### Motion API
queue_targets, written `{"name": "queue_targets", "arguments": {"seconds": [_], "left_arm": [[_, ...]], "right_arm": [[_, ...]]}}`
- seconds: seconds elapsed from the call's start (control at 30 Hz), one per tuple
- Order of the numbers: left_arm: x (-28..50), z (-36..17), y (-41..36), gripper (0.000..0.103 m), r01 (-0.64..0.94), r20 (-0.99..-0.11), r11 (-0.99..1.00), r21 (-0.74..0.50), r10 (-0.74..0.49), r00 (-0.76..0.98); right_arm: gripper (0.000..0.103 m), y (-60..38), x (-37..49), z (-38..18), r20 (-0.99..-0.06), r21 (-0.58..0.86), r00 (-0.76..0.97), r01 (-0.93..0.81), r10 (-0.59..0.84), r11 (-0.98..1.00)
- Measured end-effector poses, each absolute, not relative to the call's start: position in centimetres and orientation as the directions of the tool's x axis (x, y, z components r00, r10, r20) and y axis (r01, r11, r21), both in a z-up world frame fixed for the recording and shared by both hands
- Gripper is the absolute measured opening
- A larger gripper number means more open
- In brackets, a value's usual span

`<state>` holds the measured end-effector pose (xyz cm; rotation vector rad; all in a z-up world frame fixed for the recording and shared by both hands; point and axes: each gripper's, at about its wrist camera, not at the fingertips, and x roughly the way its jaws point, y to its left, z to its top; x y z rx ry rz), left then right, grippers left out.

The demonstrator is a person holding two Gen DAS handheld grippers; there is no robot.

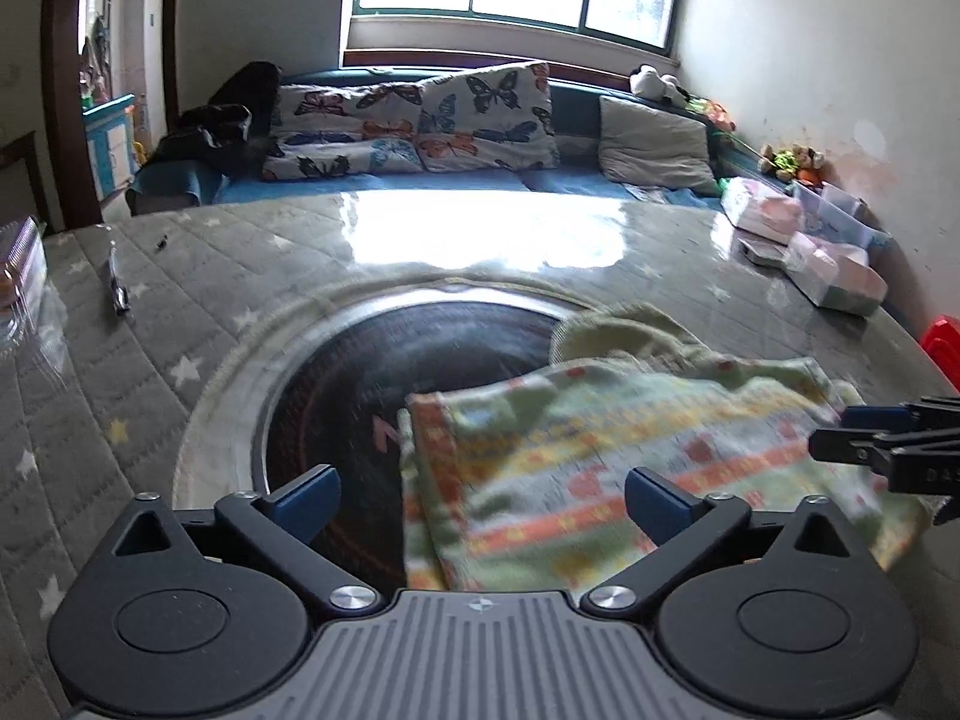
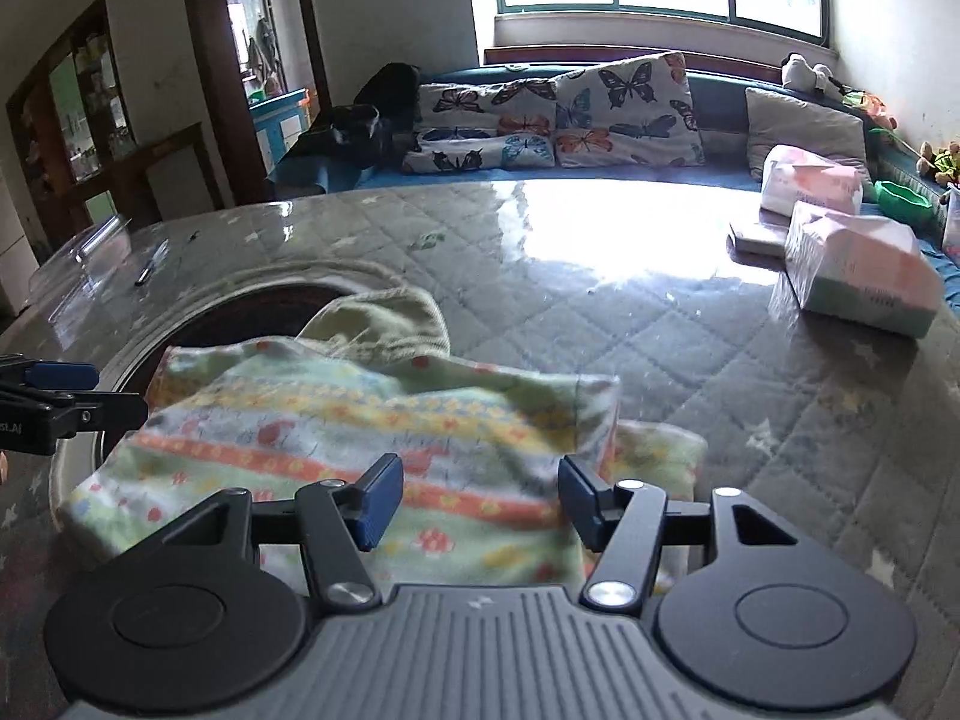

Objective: Fold clothes

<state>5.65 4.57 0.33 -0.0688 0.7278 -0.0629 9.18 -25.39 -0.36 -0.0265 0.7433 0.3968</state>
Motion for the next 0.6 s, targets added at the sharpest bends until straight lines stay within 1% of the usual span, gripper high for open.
{"name": "queue_targets", "arguments": {"seconds": [0.2,0.4,0.6], "left_arm": [[7.9,0.2,5.1,0.103,-0.014,-0.659,0.999,-0.043,-0.018,0.752],[9.7,-0.7,6.0,0.103,-0.073,-0.672,0.997,-0.012,0.046,0.739],[10.7,-1.7,6.4,0.103,-0.094,-0.688,0.995,0.027,0.086,0.720]], "right_arm": [[0.060,-25.0,11.2,-0.1,-0.651,0.132,0.674,-0.354,0.350,0.926],[0.060,-24.8,12.8,-1.1,-0.668,0.143,0.659,-0.341,0.345,0.929],[0.060,-24.8,13.1,-1.1,-0.675,0.134,0.655,-0.344,0.340,0.929]]}}
